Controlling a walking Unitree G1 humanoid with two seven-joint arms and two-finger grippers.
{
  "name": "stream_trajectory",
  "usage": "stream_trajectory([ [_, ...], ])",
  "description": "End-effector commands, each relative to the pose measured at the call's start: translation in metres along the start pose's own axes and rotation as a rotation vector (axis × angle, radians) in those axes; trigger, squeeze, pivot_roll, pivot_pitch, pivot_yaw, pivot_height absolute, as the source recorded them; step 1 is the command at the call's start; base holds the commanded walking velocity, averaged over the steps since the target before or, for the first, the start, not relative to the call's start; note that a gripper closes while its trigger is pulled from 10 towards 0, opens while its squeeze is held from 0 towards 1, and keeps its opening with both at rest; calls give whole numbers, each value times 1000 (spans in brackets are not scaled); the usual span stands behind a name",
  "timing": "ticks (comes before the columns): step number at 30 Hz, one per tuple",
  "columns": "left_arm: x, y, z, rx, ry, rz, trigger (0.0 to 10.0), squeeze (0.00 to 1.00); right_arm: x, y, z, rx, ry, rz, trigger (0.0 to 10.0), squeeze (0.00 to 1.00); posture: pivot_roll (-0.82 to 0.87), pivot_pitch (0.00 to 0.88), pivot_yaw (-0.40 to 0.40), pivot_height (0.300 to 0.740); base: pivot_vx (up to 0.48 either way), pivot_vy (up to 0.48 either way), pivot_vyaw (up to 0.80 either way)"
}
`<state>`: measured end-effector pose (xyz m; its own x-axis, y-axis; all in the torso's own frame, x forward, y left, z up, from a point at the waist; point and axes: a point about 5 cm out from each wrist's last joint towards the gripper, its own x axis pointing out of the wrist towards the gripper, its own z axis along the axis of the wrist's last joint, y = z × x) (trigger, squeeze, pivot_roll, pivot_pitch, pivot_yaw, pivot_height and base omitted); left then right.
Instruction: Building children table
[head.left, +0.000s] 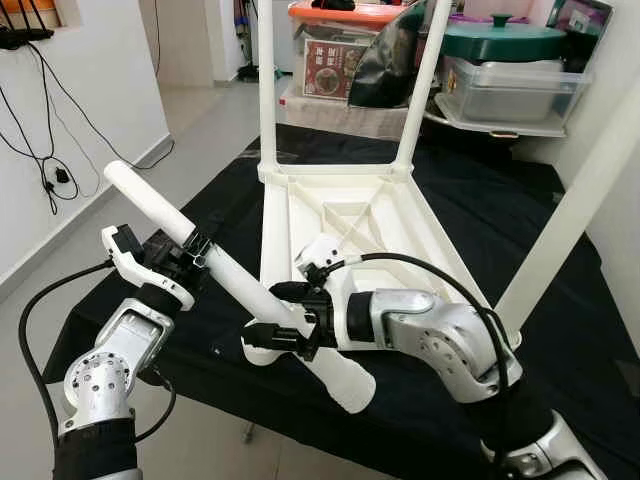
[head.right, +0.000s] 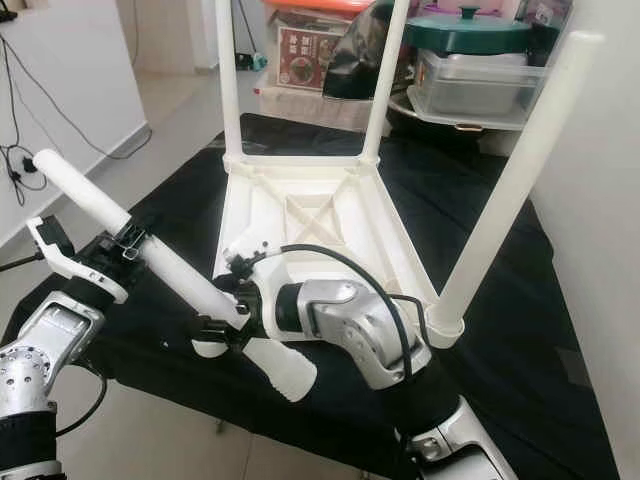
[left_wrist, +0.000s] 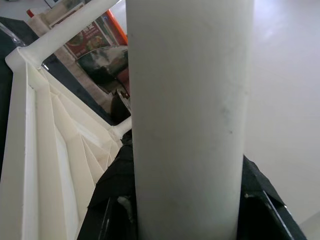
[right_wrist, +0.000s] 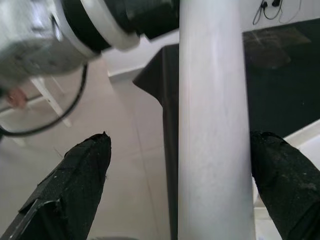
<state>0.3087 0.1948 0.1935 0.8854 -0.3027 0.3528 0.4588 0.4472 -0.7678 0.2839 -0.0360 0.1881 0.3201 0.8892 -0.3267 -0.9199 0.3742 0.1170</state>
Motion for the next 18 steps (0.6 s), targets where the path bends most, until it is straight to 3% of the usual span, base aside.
stream_trajectory([
  [1, 6, -8, 0, 13, -1, -37, 10000, 0, 11, 3, -6, -31, 46, 4, 10000, 0, 56, 0, -35, 740, 0, 0, 0],
  [5, 8, -9, -1, 16, 2, -43, 10000, 0, 15, 1, -10, -48, 69, -17, 10000, 0, 56, 0, -37, 740, 0, 0, 0],
  [10, 21, -22, -9, 34, 33, -92, 10000, 0, 39, -13, -22, -53, 148, -149, 10000, 0, 66, 0, -40, 740, 0, 0, 0],
  [12, 22, -24, -10, 38, 40, -98, 10000, 0, 41, -15, -22, -50, 151, -164, 10000, 0, 66, 0, -40, 740, 0, 0, 0],
  [13, 23, -24, -11, 40, 43, -101, 10000, 0, 41, -15, -22, -45, 149, -163, 3333, 0, 67, 0, -40, 740, 0, 0, 0],
  [15, 24, -25, -11, 42, 48, -106, 10000, 0, 42, -15, -23, -43, 148, -159, 3333, 0, 68, 0, -41, 740, 0, 0, 0],
  [16, 25, -26, -11, 51, 59, -110, 10000, 0, 42, -15, -25, -50, 153, -152, 0, 0, 67, 0, -42, 740, 0, 0, 0],
  [18, 27, -29, -12, 52, 67, -124, 10000, 0, 42, -16, -28, -58, 162, -148, 0, 0, 67, 0, -41, 740, 0, 0, 0],
])
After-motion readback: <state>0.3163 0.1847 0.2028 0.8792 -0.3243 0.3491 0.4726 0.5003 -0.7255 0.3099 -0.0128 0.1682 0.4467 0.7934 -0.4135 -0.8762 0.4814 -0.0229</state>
